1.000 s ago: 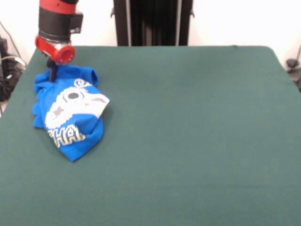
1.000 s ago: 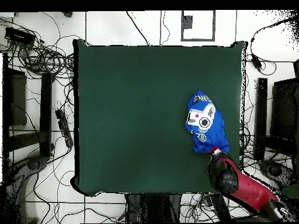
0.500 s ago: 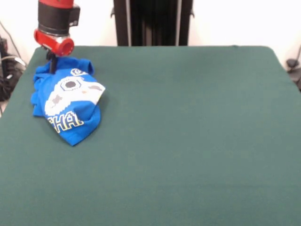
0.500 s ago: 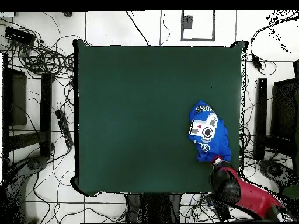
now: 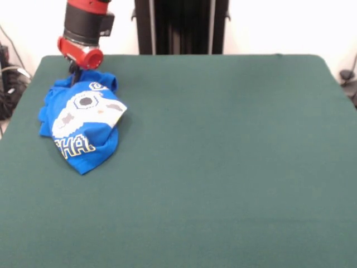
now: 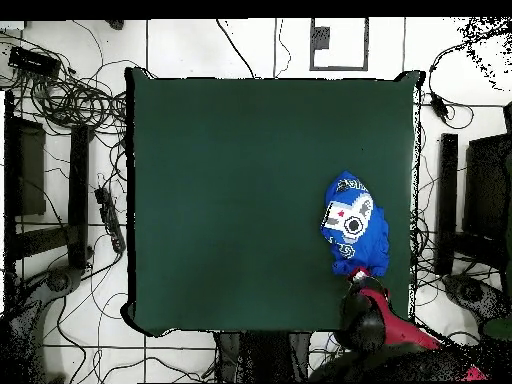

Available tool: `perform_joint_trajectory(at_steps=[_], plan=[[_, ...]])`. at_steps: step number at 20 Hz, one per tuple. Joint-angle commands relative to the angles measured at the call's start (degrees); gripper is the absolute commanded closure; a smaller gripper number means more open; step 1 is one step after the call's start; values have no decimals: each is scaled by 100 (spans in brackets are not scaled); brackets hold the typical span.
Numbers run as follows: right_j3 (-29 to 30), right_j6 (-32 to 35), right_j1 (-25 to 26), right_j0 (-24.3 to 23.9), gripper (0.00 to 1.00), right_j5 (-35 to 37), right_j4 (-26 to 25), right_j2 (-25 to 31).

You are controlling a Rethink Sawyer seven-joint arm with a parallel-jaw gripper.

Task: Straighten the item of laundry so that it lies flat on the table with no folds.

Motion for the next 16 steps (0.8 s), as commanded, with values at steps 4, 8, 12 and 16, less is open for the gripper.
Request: perform_joint_trajectory(at_steps=[4,8,12,16], plan=[[1009,2809,1335,820,100,-1170,2212,840],[1547,3506,1079,1172,100,-1063,3535,1087],[2131,4003,498,1777,100,-385,5088,1214],[2298,3958,116,2156,100,306,5859,1136]])
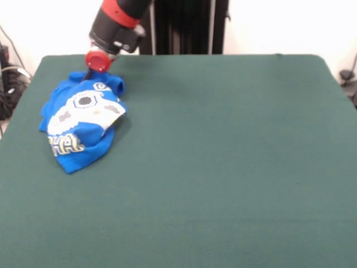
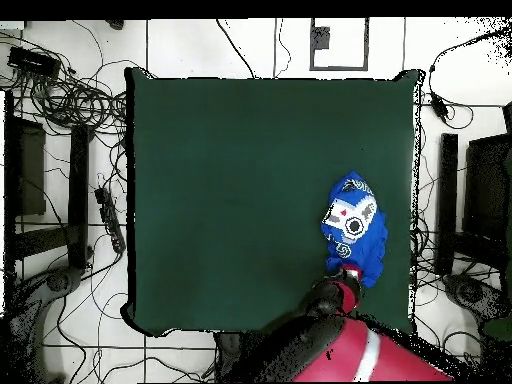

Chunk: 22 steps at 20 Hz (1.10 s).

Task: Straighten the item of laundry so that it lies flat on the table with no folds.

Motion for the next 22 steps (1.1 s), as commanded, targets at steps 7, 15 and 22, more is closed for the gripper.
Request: perform_joint_trajectory(at_steps=[7,15,22], plan=[[310,940,-466,2838,100,4692,2087,-1239],[-18,1586,-713,3089,100,5724,1170,-1913],[-157,1519,-720,3139,100,5806,1055,-1987]])
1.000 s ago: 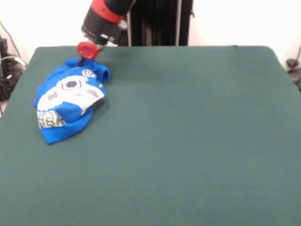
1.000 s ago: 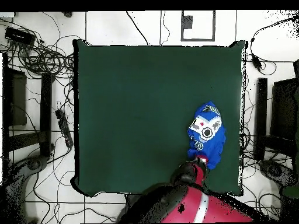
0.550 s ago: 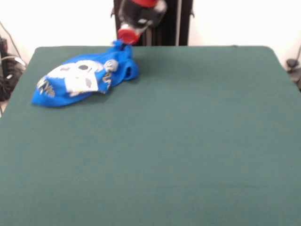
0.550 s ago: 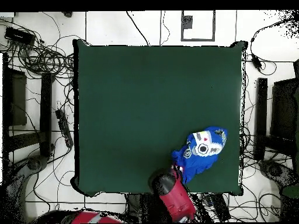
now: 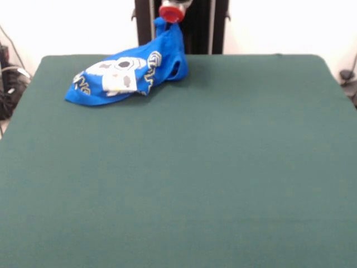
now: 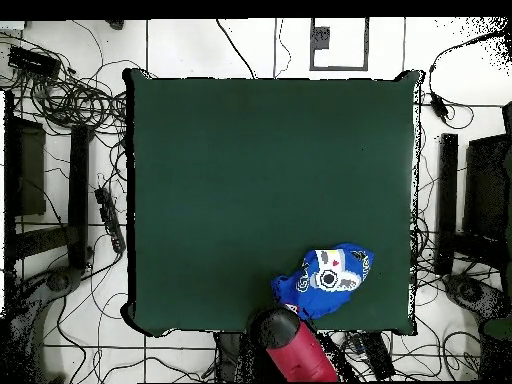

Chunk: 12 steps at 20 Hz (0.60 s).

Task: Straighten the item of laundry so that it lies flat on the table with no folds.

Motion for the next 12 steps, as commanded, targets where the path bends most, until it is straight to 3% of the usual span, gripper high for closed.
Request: perform_joint_trajectory(at_steps=[1,4,6,9,12], plan=[[-591,1117,100,90,100,466,-79,-154],[-484,709,14,-343,100,-157,-103,187],[-337,521,44,-961,100,-1090,-149,838],[-420,943,553,-1951,100,-2612,-640,1910],[-688,1372,1037,-2308,100,-3392,-1096,2266]])
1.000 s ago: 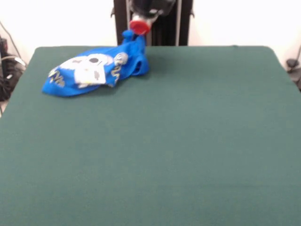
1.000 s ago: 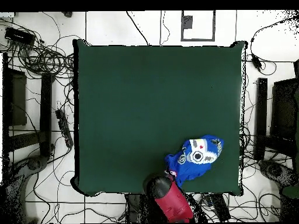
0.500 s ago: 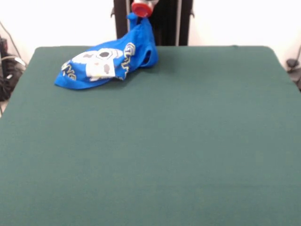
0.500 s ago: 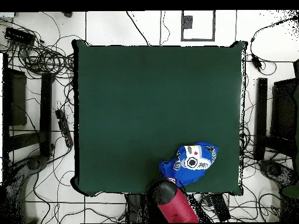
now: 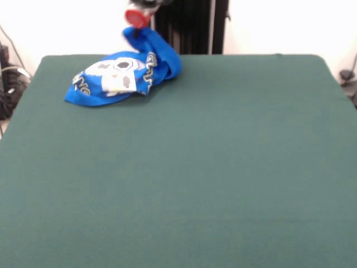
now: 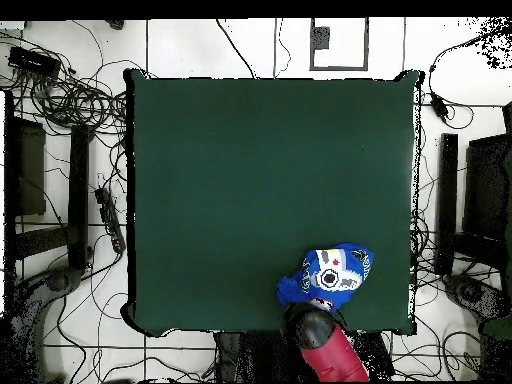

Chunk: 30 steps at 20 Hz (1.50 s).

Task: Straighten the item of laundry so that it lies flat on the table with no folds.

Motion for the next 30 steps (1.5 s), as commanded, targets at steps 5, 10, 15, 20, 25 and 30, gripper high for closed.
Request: perform_joint_trajectory(at_steps=[5,10,15,20,25,30], plan=[[-624,690,655,-688,100,-1190,-500,1376],[-1049,-294,132,-104,100,687,-687,-55],[-1563,-378,-198,95,100,2095,-1441,-958],[-1660,-19,-414,116,100,2511,-1891,-1072],[-1780,295,-665,399,100,3126,-2199,-1338],[-2036,352,-939,579,100,3865,-2504,-1627]])
